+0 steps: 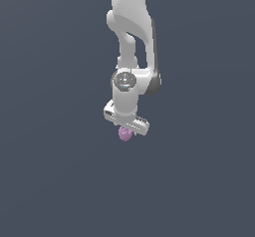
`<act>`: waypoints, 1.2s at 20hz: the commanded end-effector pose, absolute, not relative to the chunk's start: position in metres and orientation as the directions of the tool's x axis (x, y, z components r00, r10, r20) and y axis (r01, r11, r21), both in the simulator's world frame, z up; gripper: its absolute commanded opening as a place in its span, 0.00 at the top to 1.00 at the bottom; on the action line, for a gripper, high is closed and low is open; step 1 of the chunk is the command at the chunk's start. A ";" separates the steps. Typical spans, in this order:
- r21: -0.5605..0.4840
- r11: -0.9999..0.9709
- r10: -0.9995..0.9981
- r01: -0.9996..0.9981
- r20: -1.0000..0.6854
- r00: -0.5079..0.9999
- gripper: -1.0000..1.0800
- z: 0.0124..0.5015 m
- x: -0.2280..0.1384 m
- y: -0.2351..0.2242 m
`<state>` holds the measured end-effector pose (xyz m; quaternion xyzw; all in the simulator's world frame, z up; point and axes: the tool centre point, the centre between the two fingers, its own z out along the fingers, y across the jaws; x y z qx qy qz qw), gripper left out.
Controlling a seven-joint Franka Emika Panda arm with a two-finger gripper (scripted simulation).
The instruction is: Pick up the object and move it to a goal position.
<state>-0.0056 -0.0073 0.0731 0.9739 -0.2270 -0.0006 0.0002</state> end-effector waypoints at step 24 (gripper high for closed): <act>-0.001 -0.897 -0.442 -0.442 0.000 0.897 1.00 0.082 -0.011 0.004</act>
